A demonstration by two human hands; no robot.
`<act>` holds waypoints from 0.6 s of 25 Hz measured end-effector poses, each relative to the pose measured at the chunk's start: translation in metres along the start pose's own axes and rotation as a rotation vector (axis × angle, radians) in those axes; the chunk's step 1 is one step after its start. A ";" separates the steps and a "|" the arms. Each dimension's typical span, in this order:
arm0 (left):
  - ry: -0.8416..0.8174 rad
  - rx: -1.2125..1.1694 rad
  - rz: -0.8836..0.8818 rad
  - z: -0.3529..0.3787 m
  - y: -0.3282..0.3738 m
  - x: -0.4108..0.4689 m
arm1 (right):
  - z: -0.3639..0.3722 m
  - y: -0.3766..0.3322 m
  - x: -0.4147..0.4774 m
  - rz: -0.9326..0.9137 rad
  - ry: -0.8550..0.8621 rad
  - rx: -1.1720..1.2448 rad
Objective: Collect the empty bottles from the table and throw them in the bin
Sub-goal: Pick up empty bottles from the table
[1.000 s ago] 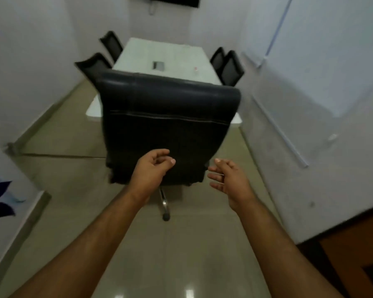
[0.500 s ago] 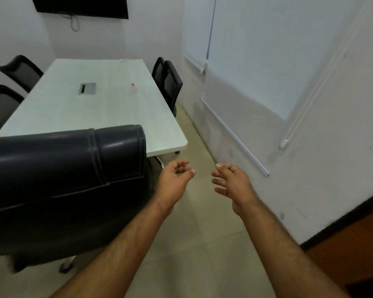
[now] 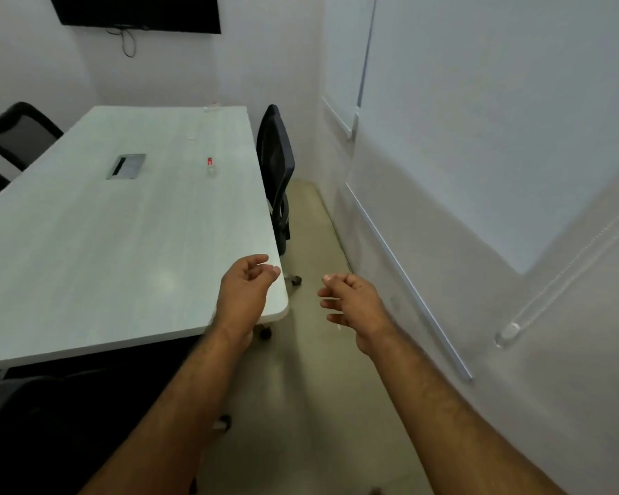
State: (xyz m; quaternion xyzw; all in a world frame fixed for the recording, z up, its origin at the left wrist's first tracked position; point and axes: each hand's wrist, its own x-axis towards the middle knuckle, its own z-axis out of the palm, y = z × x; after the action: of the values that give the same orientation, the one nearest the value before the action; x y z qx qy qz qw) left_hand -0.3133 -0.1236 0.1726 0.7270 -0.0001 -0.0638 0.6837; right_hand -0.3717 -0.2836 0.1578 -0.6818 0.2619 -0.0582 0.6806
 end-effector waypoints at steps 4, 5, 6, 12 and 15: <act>0.124 0.021 -0.015 0.050 0.003 0.078 | -0.029 -0.029 0.108 -0.013 -0.125 -0.018; 0.169 0.013 -0.015 0.063 0.009 0.102 | -0.032 -0.044 0.143 -0.022 -0.180 -0.037; 0.212 0.011 -0.018 0.073 0.013 0.123 | -0.034 -0.056 0.171 -0.028 -0.227 -0.054; 0.406 -0.036 -0.019 0.099 0.025 0.259 | 0.001 -0.112 0.331 -0.084 -0.454 -0.155; 0.468 -0.057 -0.034 0.105 0.016 0.357 | 0.036 -0.135 0.436 -0.122 -0.503 -0.194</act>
State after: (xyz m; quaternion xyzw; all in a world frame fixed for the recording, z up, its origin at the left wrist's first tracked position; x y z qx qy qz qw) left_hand 0.0323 -0.2602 0.1491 0.7024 0.1722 0.0949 0.6841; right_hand 0.0549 -0.4501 0.1644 -0.7513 0.0474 0.0976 0.6510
